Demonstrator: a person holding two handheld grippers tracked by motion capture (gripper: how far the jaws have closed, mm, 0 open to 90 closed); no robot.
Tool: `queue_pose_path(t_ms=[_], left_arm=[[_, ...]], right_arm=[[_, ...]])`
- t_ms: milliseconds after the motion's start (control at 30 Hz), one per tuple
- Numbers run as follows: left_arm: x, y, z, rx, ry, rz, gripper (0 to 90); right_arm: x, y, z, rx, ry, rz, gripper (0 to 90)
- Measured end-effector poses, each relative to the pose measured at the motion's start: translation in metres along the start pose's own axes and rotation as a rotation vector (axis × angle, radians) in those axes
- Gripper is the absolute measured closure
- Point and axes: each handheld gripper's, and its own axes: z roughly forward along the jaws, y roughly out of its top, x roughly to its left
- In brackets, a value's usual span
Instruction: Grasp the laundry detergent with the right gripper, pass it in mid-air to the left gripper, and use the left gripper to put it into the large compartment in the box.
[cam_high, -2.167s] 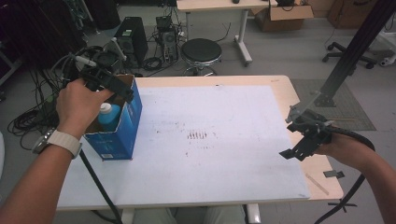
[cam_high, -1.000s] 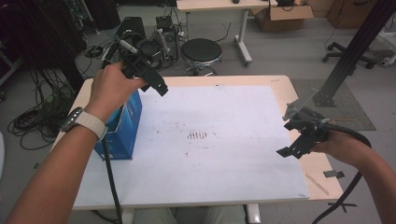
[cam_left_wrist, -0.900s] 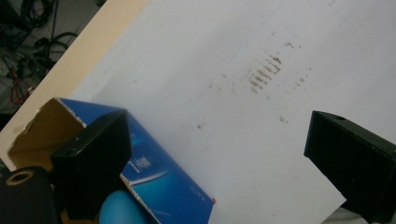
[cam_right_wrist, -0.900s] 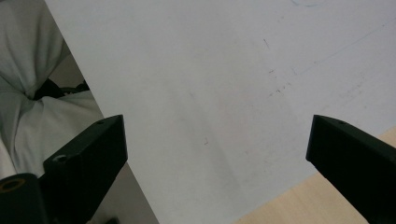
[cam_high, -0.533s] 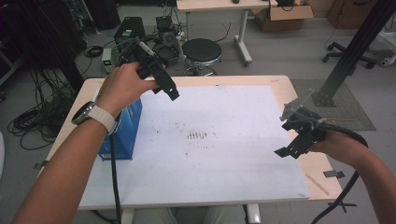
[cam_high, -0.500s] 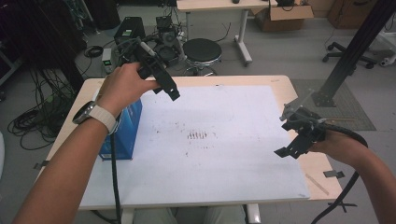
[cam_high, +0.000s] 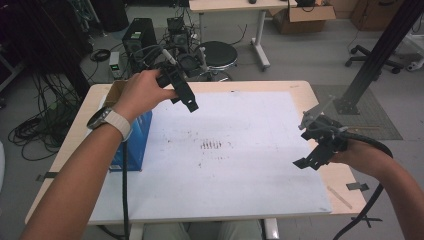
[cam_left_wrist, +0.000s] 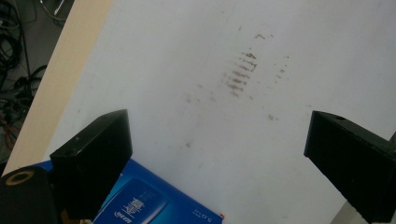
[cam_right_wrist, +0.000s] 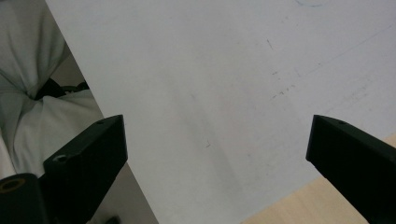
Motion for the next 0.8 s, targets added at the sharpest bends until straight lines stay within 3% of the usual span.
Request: queue_pose_path(t_ms=[233,600,800], left_arm=[[-0.002,0.004,0.007,-0.001,-0.01,0.044,8.2],[-0.005,0.002,0.022,0.015,-0.017,0.058,8.2],[-0.006,0.001,0.023,-0.008,-0.035,0.067,8.1]], right_arm=[[0.0,0.001,0.002,-0.001,0.003,0.0,5.3],[0.0,0.003,0.002,-0.007,0.001,0.002,5.3],[0.0,0.007,0.002,-0.006,0.001,-0.006,5.3]])
